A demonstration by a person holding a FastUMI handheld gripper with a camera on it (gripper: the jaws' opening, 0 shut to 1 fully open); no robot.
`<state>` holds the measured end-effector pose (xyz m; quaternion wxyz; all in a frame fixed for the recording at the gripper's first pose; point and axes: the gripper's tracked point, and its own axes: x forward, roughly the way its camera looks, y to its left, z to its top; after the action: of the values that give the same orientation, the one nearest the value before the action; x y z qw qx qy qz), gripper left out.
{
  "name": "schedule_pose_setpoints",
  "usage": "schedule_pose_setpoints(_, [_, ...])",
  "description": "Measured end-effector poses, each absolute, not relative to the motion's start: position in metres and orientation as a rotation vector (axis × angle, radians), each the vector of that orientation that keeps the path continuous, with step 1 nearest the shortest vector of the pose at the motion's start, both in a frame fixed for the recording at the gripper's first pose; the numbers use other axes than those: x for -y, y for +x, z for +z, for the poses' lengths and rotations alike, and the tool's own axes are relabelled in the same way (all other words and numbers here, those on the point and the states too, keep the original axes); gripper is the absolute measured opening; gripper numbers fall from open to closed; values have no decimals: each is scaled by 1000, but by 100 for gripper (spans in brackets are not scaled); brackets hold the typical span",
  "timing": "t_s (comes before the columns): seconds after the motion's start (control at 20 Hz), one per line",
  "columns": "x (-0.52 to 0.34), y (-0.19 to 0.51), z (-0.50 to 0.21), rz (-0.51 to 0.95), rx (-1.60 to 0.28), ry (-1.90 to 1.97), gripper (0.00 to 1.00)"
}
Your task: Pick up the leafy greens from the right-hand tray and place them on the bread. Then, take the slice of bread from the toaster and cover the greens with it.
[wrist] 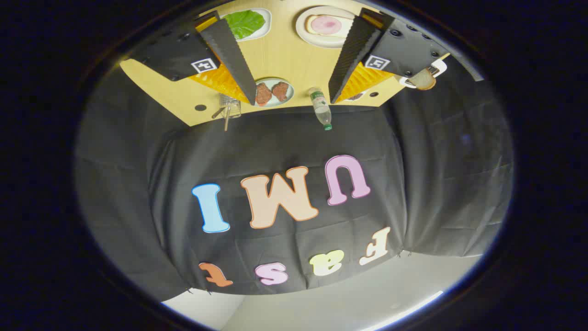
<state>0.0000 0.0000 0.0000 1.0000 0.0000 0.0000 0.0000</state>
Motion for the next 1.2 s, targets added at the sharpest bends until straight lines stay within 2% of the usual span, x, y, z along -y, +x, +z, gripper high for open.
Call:
schedule_pose_setpoints(0.75, [28, -15, -9, -80, -38, -22, 100])
schedule_pose_setpoints(1.2, [82, -36, -53, -73, -249, -11, 100])
